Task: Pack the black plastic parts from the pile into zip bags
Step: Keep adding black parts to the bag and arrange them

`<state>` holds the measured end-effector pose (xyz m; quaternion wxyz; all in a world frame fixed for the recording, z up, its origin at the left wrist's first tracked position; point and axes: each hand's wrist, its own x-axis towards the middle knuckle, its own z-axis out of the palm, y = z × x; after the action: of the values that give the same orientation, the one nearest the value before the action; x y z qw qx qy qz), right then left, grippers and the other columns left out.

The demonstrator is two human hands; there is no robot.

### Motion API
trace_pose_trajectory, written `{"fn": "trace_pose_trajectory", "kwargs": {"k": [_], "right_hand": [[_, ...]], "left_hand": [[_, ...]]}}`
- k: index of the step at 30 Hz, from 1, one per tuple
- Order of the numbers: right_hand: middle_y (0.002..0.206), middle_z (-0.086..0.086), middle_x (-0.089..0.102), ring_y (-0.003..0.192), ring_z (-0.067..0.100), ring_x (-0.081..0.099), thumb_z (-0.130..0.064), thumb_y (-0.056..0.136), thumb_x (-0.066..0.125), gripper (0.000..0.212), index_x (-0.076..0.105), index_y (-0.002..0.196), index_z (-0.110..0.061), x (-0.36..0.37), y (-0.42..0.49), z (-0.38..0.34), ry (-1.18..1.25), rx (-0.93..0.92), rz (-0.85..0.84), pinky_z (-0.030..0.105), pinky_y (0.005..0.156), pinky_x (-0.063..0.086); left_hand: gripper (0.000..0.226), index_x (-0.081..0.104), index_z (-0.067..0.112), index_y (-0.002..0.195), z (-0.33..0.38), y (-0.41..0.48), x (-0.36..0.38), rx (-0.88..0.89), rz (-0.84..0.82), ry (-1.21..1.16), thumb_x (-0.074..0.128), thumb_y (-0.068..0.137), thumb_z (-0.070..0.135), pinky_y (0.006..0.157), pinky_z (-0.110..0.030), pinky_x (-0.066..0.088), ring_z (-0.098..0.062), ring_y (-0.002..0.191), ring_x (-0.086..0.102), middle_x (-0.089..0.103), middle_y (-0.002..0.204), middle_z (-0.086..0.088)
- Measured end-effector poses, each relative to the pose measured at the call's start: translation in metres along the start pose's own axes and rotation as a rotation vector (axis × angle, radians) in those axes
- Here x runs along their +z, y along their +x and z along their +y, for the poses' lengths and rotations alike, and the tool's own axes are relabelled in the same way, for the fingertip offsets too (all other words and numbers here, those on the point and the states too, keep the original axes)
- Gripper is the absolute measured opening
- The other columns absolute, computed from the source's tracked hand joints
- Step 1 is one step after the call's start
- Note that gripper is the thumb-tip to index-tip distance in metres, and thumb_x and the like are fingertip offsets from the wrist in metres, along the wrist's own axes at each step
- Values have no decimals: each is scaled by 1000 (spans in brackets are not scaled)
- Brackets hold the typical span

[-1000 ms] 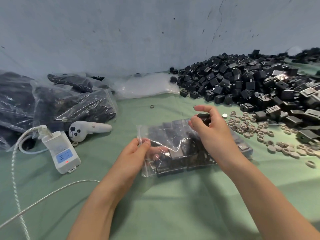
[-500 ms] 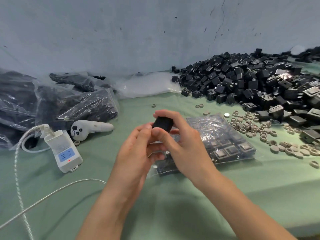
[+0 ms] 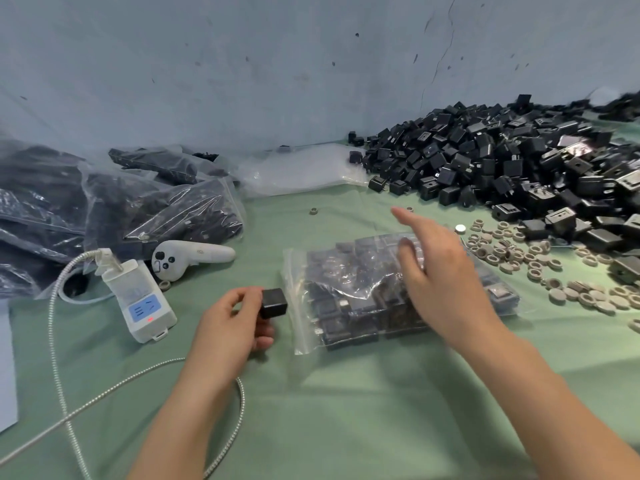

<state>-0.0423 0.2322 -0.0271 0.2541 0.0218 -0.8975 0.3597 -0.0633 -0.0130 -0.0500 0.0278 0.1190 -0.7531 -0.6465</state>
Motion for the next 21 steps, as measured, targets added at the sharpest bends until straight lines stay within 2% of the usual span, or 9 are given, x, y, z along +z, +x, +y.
{"fn": "trace_pose_trajectory", "kwargs": {"k": [2, 5, 7, 9, 11, 14, 17, 21], "right_hand": [[139, -2, 55, 131, 12, 42, -10, 100, 43, 46, 46, 145, -21, -5, 0, 12, -61, 51, 38, 38, 118, 30], [135, 0, 58, 129, 18, 44, -4, 97, 45, 46, 51, 140, -20, -9, -1, 22, -112, 102, 35, 43, 115, 32], [133, -1, 58, 128, 18, 45, -5, 97, 47, 44, 53, 138, -20, -11, -2, 25, -128, 117, 36, 43, 113, 33], [131, -1, 59, 126, 18, 46, -5, 98, 48, 41, 54, 136, -20, -11, -3, 26, -135, 119, 31, 43, 112, 34], [129, -1, 59, 125, 18, 47, -6, 98, 48, 39, 55, 134, -20, -11, -3, 27, -135, 114, 25, 43, 112, 34], [130, -3, 59, 126, 17, 46, -7, 99, 46, 39, 55, 134, -22, -12, -3, 28, -127, 123, 6, 44, 112, 34], [129, -4, 59, 125, 19, 45, -9, 99, 44, 38, 57, 131, -24, -17, -3, 32, -101, 147, -8, 43, 110, 35], [128, -8, 58, 126, 17, 44, -18, 99, 44, 32, 60, 126, -27, -24, -4, 34, -85, 132, -56, 42, 111, 34]], "left_hand": [[12, 64, 14, 98, -2, -2, 7, -39, -87, -17, 57, 99, 24, 47, -21, 52, -11, 52, 63, 70, 63, -1], [16, 63, 8, 100, 1, -7, 20, -84, -205, -63, 58, 99, 24, 53, -25, 55, -17, 62, 67, 76, 77, -8], [22, 66, 7, 96, 2, -9, 28, -56, -195, 37, 59, 97, 27, 59, -30, 53, -22, 67, 67, 76, 84, -14], [25, 70, 11, 88, 2, -11, 33, -13, -162, 101, 58, 98, 31, 58, -27, 49, -19, 64, 63, 75, 82, -14], [33, 75, 14, 85, 4, -10, 34, -19, -170, 58, 53, 100, 34, 58, -26, 48, -19, 65, 61, 74, 79, -13], [43, 77, 18, 88, 6, -12, 32, -18, -200, 27, 50, 98, 50, 68, -33, 49, -17, 67, 62, 74, 79, -5], [29, 72, 19, 82, 3, -16, 35, 130, -165, 126, 60, 94, 43, 59, -16, 45, -2, 61, 58, 70, 68, 9], [16, 68, 16, 85, 2, -15, 37, 186, -92, 133, 62, 96, 26, 53, -8, 41, -3, 61, 60, 73, 72, 2]]}}
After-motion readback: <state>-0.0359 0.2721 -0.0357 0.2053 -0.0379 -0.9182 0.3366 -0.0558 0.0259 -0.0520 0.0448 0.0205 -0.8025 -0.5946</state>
